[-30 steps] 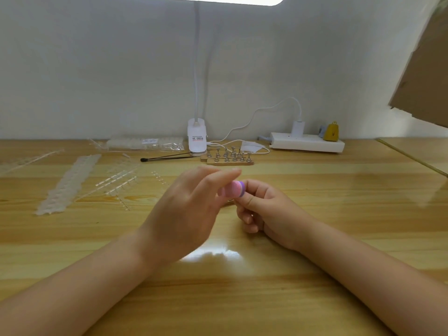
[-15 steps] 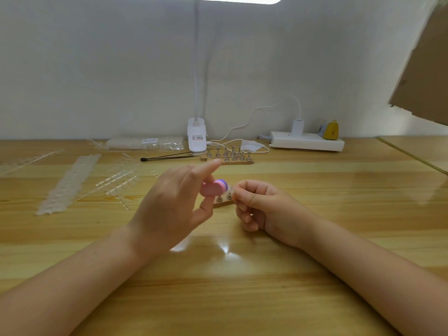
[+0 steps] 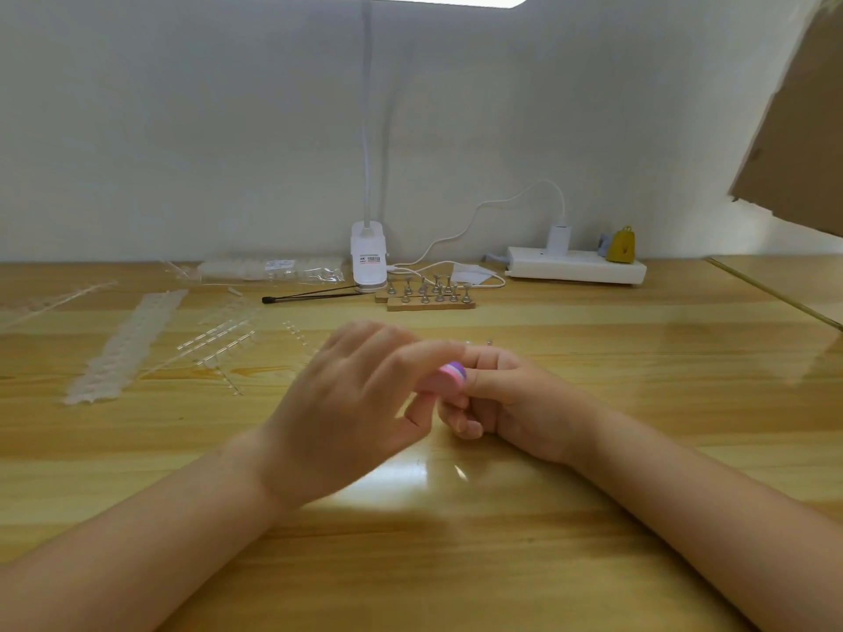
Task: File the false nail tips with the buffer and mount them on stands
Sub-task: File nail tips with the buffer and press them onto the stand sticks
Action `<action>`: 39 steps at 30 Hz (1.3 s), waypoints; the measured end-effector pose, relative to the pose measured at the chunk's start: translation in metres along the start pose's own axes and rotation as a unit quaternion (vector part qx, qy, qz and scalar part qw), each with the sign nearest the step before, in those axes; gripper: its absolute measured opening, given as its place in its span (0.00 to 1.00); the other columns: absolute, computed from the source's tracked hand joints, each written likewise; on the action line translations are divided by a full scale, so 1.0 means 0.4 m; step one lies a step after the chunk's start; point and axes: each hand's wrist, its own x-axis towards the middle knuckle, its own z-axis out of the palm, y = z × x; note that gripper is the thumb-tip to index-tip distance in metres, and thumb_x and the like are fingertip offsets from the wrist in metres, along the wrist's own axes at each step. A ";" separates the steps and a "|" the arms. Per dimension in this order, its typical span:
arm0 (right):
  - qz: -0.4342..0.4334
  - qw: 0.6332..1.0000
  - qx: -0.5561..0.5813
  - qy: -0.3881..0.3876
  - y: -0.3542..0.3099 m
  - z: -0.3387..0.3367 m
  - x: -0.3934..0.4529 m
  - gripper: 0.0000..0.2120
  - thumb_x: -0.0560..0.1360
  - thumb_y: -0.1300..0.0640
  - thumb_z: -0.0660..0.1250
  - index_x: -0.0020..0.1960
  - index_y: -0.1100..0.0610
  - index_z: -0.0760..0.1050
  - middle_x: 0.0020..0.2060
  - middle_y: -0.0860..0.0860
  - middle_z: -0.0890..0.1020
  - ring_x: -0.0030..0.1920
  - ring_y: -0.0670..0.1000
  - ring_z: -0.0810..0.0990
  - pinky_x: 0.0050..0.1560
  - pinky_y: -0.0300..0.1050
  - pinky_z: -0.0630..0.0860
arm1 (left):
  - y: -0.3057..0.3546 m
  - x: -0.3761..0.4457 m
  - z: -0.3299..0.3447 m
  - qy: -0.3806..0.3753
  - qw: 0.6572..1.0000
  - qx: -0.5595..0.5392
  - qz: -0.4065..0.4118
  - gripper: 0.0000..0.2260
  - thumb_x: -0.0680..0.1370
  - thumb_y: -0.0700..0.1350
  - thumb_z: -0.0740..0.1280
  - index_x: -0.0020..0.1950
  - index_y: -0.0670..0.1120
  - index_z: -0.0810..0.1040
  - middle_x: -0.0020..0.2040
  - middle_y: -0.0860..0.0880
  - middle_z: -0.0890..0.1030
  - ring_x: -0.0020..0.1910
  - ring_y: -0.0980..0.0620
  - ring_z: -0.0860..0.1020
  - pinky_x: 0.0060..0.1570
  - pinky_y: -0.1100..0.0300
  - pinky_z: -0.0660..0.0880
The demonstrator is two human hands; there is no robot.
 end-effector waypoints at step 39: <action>-0.089 0.970 -0.149 0.170 0.006 0.025 -0.002 0.03 0.78 0.62 0.64 0.46 0.57 0.74 0.33 0.51 0.73 0.33 0.46 0.73 0.25 0.39 0.69 | -0.011 -0.027 -0.003 -0.067 0.968 -0.125 -0.206 0.12 0.76 0.39 0.69 0.57 0.38 0.73 0.48 0.52 0.80 0.48 0.57 0.79 0.50 0.60 0.77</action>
